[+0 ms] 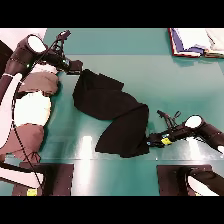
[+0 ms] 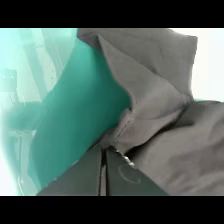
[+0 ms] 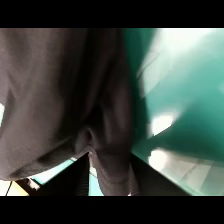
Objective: Fold the shirts.
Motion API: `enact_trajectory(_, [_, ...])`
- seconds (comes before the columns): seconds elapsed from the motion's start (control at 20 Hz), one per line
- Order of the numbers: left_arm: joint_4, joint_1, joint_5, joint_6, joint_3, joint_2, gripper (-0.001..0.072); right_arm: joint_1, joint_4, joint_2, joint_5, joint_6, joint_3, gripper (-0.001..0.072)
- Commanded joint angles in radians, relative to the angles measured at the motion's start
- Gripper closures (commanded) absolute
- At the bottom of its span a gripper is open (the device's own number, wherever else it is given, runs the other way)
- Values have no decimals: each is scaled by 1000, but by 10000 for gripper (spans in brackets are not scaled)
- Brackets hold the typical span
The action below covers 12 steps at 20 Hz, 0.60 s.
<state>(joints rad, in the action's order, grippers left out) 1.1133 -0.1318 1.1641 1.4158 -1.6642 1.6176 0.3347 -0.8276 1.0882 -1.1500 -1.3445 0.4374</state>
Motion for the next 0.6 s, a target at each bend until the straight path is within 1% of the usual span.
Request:
enact_trajectory(0.0, [-1, 1, 26, 1, -1, -5, 683, 17, -7, 73, 16, 32, 28, 690])
enact_trajectory(0.15, [6, 1, 6, -1, -9, -72, 684, -19, -80, 53, -11, 11, 161, 692])
enact_trajectory(0.25, [29, 1, -2, -3, -60, -145, 684, -91, -201, -24, -51, -61, 299, 692])
enact_trajectory(0.3, [44, 1, -1, -4, -103, -192, 684, -140, -270, -74, -83, -82, 384, 692])
enact_trajectory(0.4, [60, 1, -3, -13, -199, -289, 683, -247, -352, -164, -138, -88, 559, 692])
enact_trajectory(0.55, [54, 1, -5, -22, -355, -431, 684, -408, -372, -256, -196, -76, 853, 692])
